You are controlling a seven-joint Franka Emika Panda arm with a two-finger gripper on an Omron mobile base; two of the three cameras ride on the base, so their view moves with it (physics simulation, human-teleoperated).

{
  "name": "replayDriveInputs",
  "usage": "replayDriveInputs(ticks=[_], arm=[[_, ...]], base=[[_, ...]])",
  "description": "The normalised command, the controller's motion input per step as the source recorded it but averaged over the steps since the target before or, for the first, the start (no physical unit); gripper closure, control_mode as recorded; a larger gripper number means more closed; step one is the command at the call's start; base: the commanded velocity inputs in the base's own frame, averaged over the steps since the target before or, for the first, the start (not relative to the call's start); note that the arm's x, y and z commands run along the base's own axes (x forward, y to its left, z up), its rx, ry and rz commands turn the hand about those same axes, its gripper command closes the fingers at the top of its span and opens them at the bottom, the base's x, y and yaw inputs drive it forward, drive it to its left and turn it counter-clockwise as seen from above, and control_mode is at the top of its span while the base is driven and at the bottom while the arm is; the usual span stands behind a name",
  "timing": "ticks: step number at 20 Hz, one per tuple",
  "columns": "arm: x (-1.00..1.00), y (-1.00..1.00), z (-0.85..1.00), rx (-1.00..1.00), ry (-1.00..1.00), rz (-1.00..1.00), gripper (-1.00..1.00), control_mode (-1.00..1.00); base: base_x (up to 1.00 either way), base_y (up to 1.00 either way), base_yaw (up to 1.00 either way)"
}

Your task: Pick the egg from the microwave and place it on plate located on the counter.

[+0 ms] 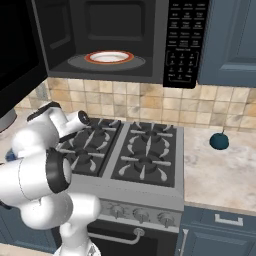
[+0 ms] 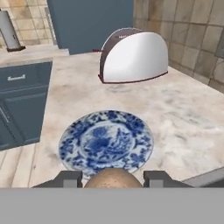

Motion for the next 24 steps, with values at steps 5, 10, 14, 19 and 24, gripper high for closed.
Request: replayDriveInputs(ticks=[5, 10, 14, 19, 24], arm=[[-0.01, 0.28, -0.06, 0.04, 0.00, 0.05, 1.00, -1.00], [-0.06, 0.43, -0.14, 0.02, 0.00, 0.04, 1.00, -1.00], [-0.05, 0.38, -0.16, 0.05, 0.00, 0.04, 1.00, -1.00], [-0.01, 0.31, -0.13, 0.07, 0.00, 0.04, 1.00, -1.00], [0.00, 0.36, -0.15, 0.07, 0.00, 0.03, 1.00, -1.00]], base=[[0.00, 0.00, 0.00], [0.00, 0.00, 0.00], [0.00, 0.00, 0.00], [0.00, 0.00, 0.00], [0.00, 0.00, 0.00]])
